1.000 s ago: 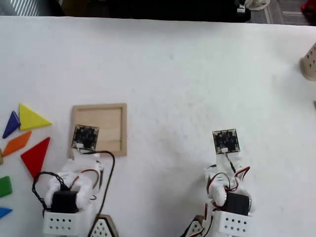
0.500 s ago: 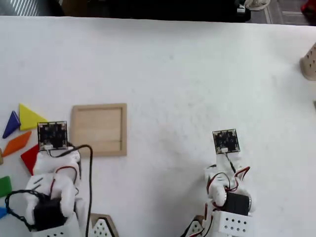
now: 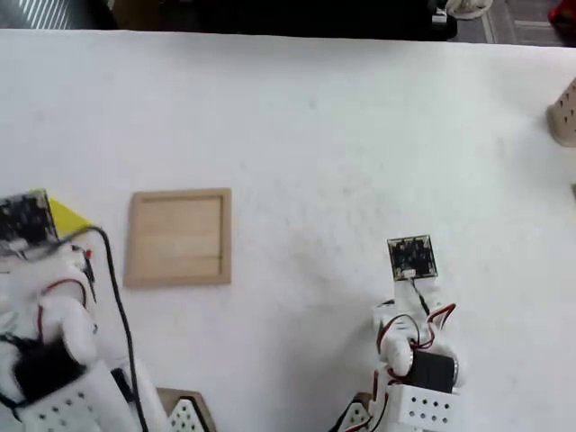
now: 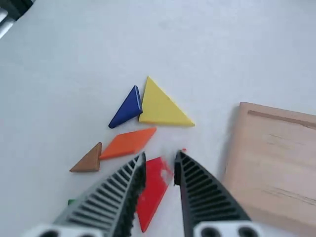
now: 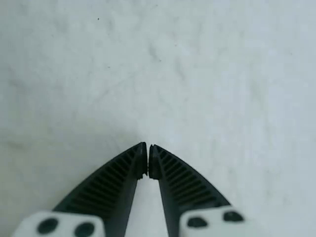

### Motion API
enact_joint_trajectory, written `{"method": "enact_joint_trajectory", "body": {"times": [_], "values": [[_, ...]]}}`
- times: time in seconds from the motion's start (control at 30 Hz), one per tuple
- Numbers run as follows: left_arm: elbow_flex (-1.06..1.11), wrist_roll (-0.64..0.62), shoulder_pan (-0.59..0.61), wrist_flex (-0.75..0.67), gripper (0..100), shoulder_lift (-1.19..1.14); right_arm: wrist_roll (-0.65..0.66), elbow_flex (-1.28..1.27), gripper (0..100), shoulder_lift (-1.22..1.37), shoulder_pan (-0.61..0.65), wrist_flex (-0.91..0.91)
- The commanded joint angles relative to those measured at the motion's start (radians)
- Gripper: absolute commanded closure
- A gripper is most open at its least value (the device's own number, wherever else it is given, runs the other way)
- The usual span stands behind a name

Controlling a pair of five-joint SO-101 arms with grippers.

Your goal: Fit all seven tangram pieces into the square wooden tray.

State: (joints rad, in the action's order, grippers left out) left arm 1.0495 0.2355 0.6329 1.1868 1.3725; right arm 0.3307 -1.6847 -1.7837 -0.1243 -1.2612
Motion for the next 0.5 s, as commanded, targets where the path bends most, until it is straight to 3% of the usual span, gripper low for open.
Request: {"method": "enact_joint_trajectory", "body": {"times": [0.0,0.17,0.37,0.47], "values": [[-0.282,0.040,0.041,0.038,88,-0.340,0.015,-0.006,98.1,-0.013,-0.008,-0.005],[-0.496,0.176,0.068,0.110,88,-0.578,0.015,-0.006,98.1,-0.013,-0.008,-0.005],[-0.617,0.244,0.088,0.058,88,-0.805,0.015,-0.006,98.1,-0.013,-0.008,-0.005],[-0.640,0.318,0.094,0.032,81,-0.895,0.015,-0.006,98.1,-0.013,-0.008,-0.005]]}}
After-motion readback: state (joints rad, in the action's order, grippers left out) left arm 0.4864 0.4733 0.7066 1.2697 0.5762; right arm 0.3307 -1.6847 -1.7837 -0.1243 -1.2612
